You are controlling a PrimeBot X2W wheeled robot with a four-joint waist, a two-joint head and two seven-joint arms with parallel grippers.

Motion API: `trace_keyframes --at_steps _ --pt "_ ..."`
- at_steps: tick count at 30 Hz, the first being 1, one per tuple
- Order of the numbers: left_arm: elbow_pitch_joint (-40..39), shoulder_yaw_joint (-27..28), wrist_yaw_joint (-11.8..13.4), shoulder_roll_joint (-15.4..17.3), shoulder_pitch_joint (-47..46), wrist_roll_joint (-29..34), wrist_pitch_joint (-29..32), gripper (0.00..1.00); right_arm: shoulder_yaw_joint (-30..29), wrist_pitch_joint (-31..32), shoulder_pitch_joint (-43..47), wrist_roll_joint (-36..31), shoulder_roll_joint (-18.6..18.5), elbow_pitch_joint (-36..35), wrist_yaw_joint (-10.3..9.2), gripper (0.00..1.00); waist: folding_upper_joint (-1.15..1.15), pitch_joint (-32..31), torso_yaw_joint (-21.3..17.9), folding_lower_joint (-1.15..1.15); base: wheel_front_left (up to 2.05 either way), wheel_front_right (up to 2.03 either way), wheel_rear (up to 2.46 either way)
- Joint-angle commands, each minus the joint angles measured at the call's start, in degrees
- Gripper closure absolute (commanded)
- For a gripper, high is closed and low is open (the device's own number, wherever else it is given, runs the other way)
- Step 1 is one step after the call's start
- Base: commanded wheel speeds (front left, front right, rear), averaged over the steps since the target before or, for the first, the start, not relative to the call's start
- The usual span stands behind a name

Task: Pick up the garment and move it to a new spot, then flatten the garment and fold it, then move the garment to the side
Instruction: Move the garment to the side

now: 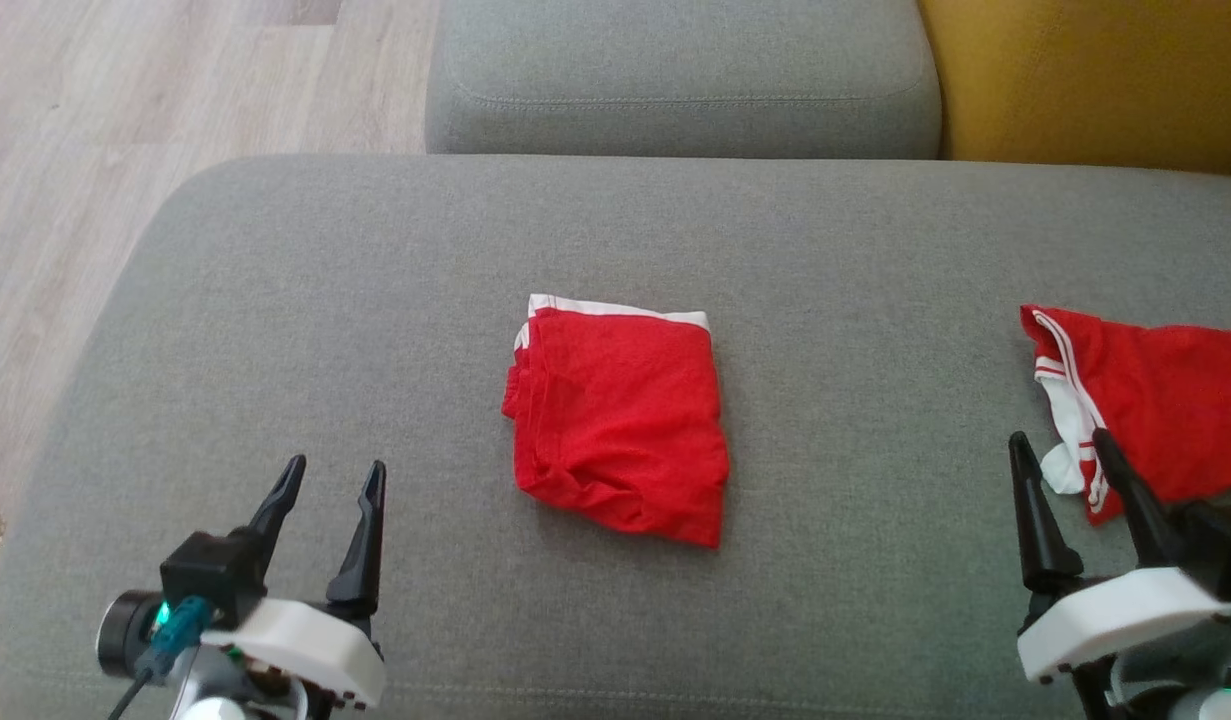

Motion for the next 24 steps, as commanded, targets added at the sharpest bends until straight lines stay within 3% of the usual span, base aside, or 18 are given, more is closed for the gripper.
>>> trace_keyframes --at_steps 1,16,24 --pt "-2.4 1.8 0.6 1.2 -2.4 -0.1 -0.2 0.00 0.9 0.1 -1.6 -0.3 -0.4 -2.4 -0.05 0.00 0.00 0.1 0.0 0.00 0.00 0.00 0.00" --pt "-2.6 1.0 0.9 1.6 -3.4 0.0 -0.6 0.00 0.9 0.4 -2.9 -0.5 -0.4 -0.9 -0.05 0.00 0.00 1.0 1.1 0.00 0.00 0.00 0.00" --pt "-2.4 0.0 0.0 0.9 -7.6 -0.1 -2.3 0.00 4.5 -0.2 -9.1 0.3 -0.4 7.8 -0.05 0.00 0.00 5.6 5.9 0.00 0.00 0.00 0.00"
